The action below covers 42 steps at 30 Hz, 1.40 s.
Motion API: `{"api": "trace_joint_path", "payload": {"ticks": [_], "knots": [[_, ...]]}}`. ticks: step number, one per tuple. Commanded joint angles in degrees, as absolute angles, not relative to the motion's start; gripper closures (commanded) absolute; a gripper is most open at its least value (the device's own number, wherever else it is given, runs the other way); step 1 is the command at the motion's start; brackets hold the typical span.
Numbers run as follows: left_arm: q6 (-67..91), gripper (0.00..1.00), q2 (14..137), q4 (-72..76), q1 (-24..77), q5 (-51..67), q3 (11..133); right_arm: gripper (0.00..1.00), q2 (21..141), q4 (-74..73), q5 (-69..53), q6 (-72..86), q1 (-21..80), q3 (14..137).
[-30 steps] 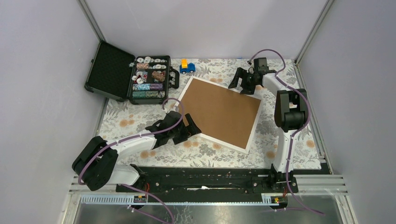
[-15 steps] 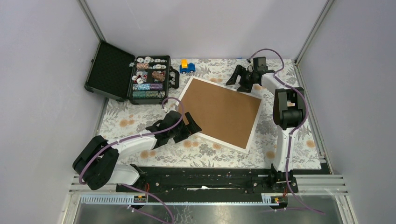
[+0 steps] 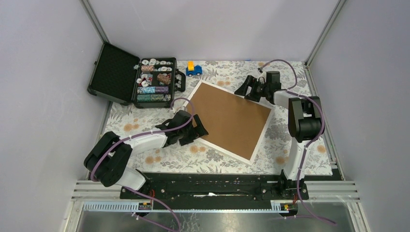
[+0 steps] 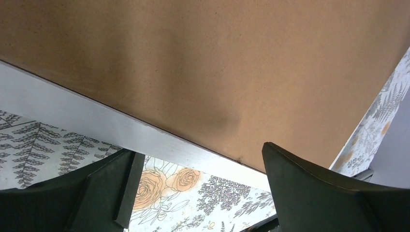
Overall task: Put the photo into the frame
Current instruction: Adjust the photo frame at the center of the board.
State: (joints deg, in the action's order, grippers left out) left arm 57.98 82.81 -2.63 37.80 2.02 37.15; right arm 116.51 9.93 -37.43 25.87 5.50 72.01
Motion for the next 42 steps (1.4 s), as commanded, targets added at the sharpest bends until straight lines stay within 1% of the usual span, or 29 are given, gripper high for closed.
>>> {"api": "trace_joint_path", "payload": {"ticks": [1, 2, 5, 7, 12, 21, 25, 31, 33, 36, 38, 42], "knots": [[54.9, 0.01, 85.0, 6.0, 37.4, 1.3, 40.2, 0.09, 113.9, -4.1, -47.0, 28.9, 10.5, 66.2], [54.3, 0.01, 84.6, 5.9, 37.3, 1.2, 40.2, 0.09, 113.3, -5.7, -45.6, 28.2, 11.2, 66.3], [51.9, 0.01, 83.5, 5.9, 37.4, 1.5, 40.8, 0.09, 111.9, -14.1, -35.9, 22.0, 15.0, 68.2], [49.5, 0.01, 83.8, 5.7, 37.1, 2.9, 42.2, 0.08, 110.6, -14.9, -31.9, 20.9, 17.3, 66.6], [47.5, 0.01, 88.2, 5.1, 35.0, 8.6, 47.2, 0.09, 106.2, -11.0, -31.9, 23.1, 18.9, 58.6], [43.3, 0.01, 97.3, 0.8, 34.2, 9.5, 61.0, 0.07, 90.0, -6.4, -32.9, 29.6, 18.9, 40.7], [41.1, 0.01, 103.5, -1.8, 32.2, 11.2, 67.1, 0.06, 86.3, -2.5, -33.8, 32.8, 19.0, 37.0], [36.9, 0.01, 111.4, -3.8, 29.7, 15.7, 78.0, 0.05, 83.7, -0.7, -34.8, 35.2, 19.8, 36.6], [36.0, 0.01, 114.7, -6.4, 29.1, 17.2, 83.2, 0.05, 83.5, -0.5, -35.0, 36.0, 21.2, 36.8], [34.5, 0.01, 117.8, -9.1, 28.5, 19.1, 87.7, 0.05, 82.8, -0.7, -34.8, 36.2, 22.0, 37.6], [32.8, 0.01, 117.0, -12.9, 28.5, 17.6, 88.5, 0.04, 81.2, -7.4, -30.9, 33.4, 22.0, 39.8], [29.5, 0.01, 110.8, -14.9, 28.2, 14.7, 84.3, 0.01, 76.6, -22.1, -15.6, 28.2, 21.7, 46.4]]}}
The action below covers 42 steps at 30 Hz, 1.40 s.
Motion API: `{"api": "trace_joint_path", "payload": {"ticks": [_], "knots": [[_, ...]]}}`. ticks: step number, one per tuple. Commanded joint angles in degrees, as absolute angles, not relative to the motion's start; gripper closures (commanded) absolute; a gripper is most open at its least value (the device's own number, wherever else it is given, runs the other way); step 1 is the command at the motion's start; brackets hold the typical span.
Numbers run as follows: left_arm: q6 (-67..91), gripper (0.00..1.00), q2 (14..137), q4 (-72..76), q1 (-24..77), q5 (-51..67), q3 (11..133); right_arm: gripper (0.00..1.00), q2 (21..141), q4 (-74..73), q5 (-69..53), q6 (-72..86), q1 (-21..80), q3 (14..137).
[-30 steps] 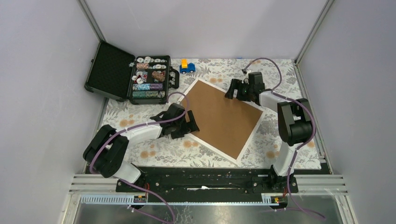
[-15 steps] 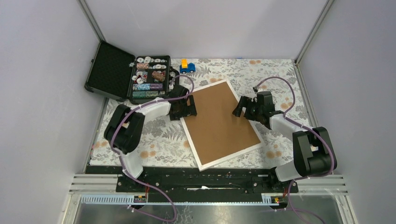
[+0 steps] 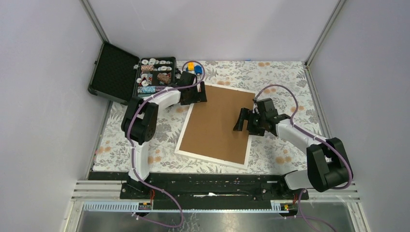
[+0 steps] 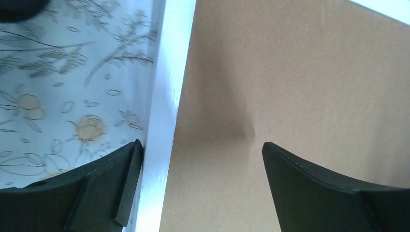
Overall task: Put the photo into the frame
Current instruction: Adjust the photo frame at the center of the board.
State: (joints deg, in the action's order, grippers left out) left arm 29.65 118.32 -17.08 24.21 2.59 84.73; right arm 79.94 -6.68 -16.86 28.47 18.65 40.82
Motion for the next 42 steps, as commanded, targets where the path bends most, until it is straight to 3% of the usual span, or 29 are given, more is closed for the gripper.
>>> {"api": "trace_joint_path", "payload": {"ticks": [1, 15, 19, 26, 42], "knots": [[29.0, 0.01, 109.5, -15.4, 28.1, 14.5, 83.2, 0.0, 75.7, -23.7, -13.2, 27.5, 21.5, 47.6], [26.2, 0.01, 98.9, -19.7, 25.4, 12.6, 72.5, 0.02, 79.1, -22.9, -24.5, 25.9, 6.9, 51.6], [27.3, 0.01, 98.1, -16.9, 24.3, 15.0, 68.3, 0.13, 84.0, -21.3, -25.2, 26.0, 5.0, 53.6], [29.4, 0.01, 98.9, -12.4, 22.9, 19.8, 65.2, 0.24, 87.8, -19.0, -25.8, 26.2, 4.0, 53.5], [33.5, 0.01, 101.5, -6.0, 22.8, 23.2, 60.3, 0.26, 91.5, -11.8, -28.7, 27.5, 3.4, 51.3]]}}
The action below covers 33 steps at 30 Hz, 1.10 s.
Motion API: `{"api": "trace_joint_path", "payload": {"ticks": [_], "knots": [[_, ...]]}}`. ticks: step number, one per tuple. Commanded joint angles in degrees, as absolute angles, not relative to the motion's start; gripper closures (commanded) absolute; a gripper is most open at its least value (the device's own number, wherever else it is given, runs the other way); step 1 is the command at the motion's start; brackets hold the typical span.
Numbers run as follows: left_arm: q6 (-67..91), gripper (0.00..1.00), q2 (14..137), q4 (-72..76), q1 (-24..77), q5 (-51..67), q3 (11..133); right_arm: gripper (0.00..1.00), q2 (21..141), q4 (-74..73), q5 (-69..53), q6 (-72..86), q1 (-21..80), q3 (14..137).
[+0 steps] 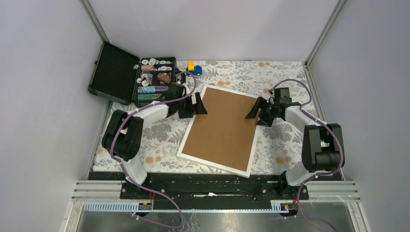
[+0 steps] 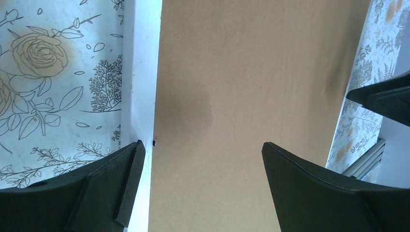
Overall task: Put the photo into the frame
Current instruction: Adjust the photo frame at the center of the board.
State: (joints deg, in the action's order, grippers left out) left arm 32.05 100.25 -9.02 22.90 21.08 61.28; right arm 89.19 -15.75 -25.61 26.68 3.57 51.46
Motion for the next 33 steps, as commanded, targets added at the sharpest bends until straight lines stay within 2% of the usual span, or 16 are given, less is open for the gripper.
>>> {"api": "trace_joint_path", "payload": {"ticks": [1, 7, 11, 17, 22, 29, 33], "knots": [[33.6, 0.01, 101.8, -6.0, 22.7, 23.5, 60.4, 0.26, 91.9, -11.2, -29.1, 27.7, 3.3, 50.8], [33.6, 0.01, 101.9, -6.3, 22.8, 22.7, 60.3, 0.26, 91.6, -8.8, -32.4, 29.2, 3.4, 48.7], [33.0, 0.01, 101.4, -6.9, 22.8, 21.4, 60.3, 0.22, 86.9, -14.3, -24.7, 27.0, 3.1, 50.4], [33.0, 0.01, 101.0, -7.0, 22.8, 21.2, 59.9, 0.2, 85.9, -16.3, -22.6, 25.3, 1.8, 50.8], [33.7, 0.01, 100.8, -6.4, 22.8, 21.4, 59.2, 0.13, 85.1, -18.0, -18.5, 25.5, 1.8, 55.6], [35.8, 0.01, 99.3, -3.6, 22.8, 21.5, 56.6, 0.1, 95.4, -15.1, -22.1, 28.2, 3.1, 63.5], [34.9, 0.01, 99.2, -4.8, 22.9, 23.0, 57.5, 0.08, 100.2, -10.6, -25.6, 29.5, 5.1, 60.7]]}}
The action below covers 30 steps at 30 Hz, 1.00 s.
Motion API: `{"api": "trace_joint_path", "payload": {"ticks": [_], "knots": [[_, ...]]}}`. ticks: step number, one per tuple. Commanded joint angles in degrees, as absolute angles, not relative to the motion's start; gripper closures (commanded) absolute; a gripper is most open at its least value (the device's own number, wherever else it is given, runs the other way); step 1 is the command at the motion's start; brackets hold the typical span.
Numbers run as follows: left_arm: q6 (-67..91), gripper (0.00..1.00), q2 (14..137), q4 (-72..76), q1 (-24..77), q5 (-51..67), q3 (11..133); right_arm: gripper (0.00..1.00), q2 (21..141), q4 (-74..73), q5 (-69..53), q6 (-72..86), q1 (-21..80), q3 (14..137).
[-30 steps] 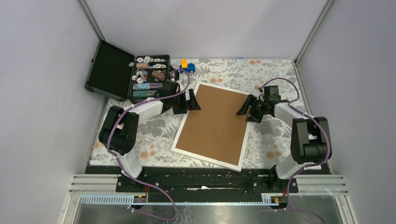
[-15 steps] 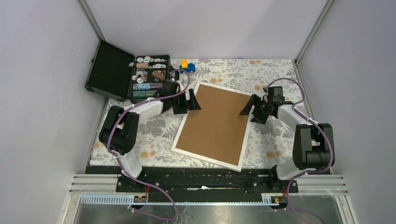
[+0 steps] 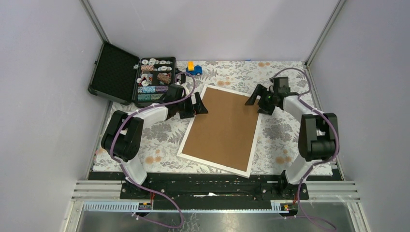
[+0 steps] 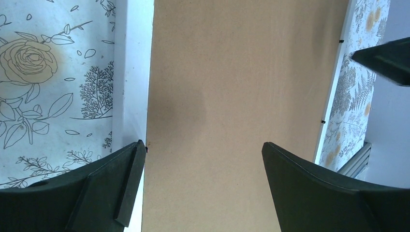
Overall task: Put the photo into the frame
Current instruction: Adjust the photo frame at the center of the board.
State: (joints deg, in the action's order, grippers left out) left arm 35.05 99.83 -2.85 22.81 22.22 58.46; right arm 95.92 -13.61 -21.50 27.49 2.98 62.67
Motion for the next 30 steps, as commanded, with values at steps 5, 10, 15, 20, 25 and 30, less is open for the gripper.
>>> {"api": "trace_joint_path", "payload": {"ticks": [5, 10, 15, 20, 25, 30], "knots": [[35.5, 0.01, 103.3, -5.2, 24.4, 25.7, 60.9, 0.08, 106.0, -8.4, -25.5, 29.3, 6.3, 58.8], [33.7, 0.01, 102.1, -9.4, 25.8, 23.4, 66.4, 0.07, 101.9, -15.5, -21.5, 26.1, 6.4, 64.3], [28.4, 0.01, 94.6, -16.8, 25.5, 17.7, 67.7, 0.01, 94.0, -20.3, -19.2, 24.4, 6.8, 63.3], [25.8, 0.01, 88.4, -20.5, 22.7, 13.7, 62.8, 0.0, 89.6, -21.1, -21.4, 24.2, 7.9, 58.0], [29.9, 0.01, 89.1, -15.3, 21.5, 16.4, 55.2, 0.0, 92.8, -16.5, -22.2, 25.6, 12.8, 54.6], [32.5, 0.01, 92.3, -10.0, 21.6, 18.6, 51.0, 0.0, 99.0, -14.5, -20.6, 25.1, 13.1, 54.5]]}}
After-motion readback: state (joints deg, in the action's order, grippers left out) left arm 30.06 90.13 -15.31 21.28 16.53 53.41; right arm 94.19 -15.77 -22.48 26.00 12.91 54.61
